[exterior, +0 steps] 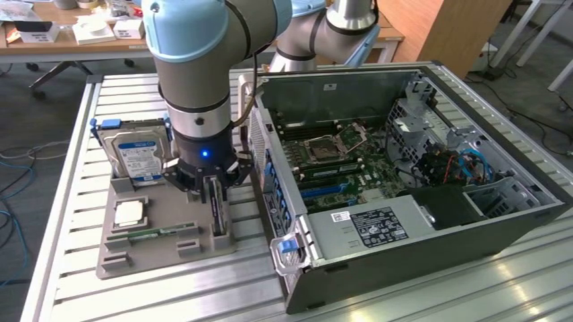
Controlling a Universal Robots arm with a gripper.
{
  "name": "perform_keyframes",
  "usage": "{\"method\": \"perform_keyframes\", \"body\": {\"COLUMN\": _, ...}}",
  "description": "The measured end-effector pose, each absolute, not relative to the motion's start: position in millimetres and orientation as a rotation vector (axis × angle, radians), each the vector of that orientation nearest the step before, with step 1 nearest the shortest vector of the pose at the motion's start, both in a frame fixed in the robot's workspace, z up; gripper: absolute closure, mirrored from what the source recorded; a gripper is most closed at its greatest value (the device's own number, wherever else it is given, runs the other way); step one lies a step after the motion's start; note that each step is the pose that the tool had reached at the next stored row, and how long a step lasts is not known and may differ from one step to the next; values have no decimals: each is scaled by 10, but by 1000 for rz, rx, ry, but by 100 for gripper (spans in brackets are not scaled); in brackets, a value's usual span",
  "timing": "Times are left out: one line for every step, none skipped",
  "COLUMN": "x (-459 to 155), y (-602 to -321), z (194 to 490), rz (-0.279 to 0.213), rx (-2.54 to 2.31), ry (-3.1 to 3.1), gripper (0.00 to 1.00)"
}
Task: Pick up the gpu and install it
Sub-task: 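Pick up the gpu and move the gpu toward the slot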
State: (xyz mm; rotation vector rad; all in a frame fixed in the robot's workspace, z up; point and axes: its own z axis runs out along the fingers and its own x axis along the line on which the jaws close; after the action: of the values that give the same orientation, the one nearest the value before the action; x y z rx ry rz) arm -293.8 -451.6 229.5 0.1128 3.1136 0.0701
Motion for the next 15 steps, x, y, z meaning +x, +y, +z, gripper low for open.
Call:
{"method": "perform_keyframes", "body": {"x": -2938, "y": -4516, "z": 2295, "rz": 70, "rx": 113, "ry": 3114, "gripper": 59}}
{"method": "perform_keyframes", "body": {"x": -2938, "y": -4517, "z": 2295, "rz": 70, "rx": 113, "ry": 3114, "gripper": 59}}
{"method": "perform_keyframes", "body": {"x": -2938, "y": -4517, "z": 2295, "rz": 70, "rx": 113, "ry": 3114, "gripper": 59}}
{"method": "perform_keyframes", "body": {"x": -2938, "y": -4517, "z": 2295, "rz": 70, "rx": 113, "ry": 3114, "gripper": 59}}
{"method": "perform_keyframes", "body": {"x": -2938, "y": -4517, "z": 2295, "rz": 70, "rx": 113, "ry": 3114, "gripper": 59}}
{"method": "perform_keyframes", "body": {"x": -2938, "y": -4517, "z": 2295, "rz": 70, "rx": 113, "ry": 3114, "gripper": 59}}
{"method": "perform_keyframes", "body": {"x": -2938, "y": -4517, "z": 2295, "rz": 70, "rx": 113, "ry": 3114, "gripper": 59}}
{"method": "perform_keyframes", "body": {"x": -2938, "y": -4517, "z": 2295, "rz": 70, "rx": 113, "ry": 3114, "gripper": 59}}
{"method": "perform_keyframes", "body": {"x": -2938, "y": -4517, "z": 2295, "rz": 70, "rx": 113, "ry": 3114, "gripper": 59}}
{"method": "perform_keyframes", "body": {"x": -2938, "y": -4517, "z": 2295, "rz": 70, "rx": 113, "ry": 3114, "gripper": 59}}
{"method": "perform_keyframes", "body": {"x": -2938, "y": -4517, "z": 2295, "rz": 70, "rx": 113, "ry": 3114, "gripper": 60}}
{"method": "perform_keyframes", "body": {"x": -2938, "y": -4517, "z": 2295, "rz": 70, "rx": 113, "ry": 3114, "gripper": 66}}
{"method": "perform_keyframes", "body": {"x": -2938, "y": -4517, "z": 2295, "rz": 70, "rx": 113, "ry": 3113, "gripper": 66}}
{"method": "perform_keyframes", "body": {"x": -2938, "y": -4517, "z": 2295, "rz": 70, "rx": 113, "ry": 3114, "gripper": 73}}
{"method": "perform_keyframes", "body": {"x": -2938, "y": -4517, "z": 2295, "rz": 70, "rx": 113, "ry": 3114, "gripper": 74}}
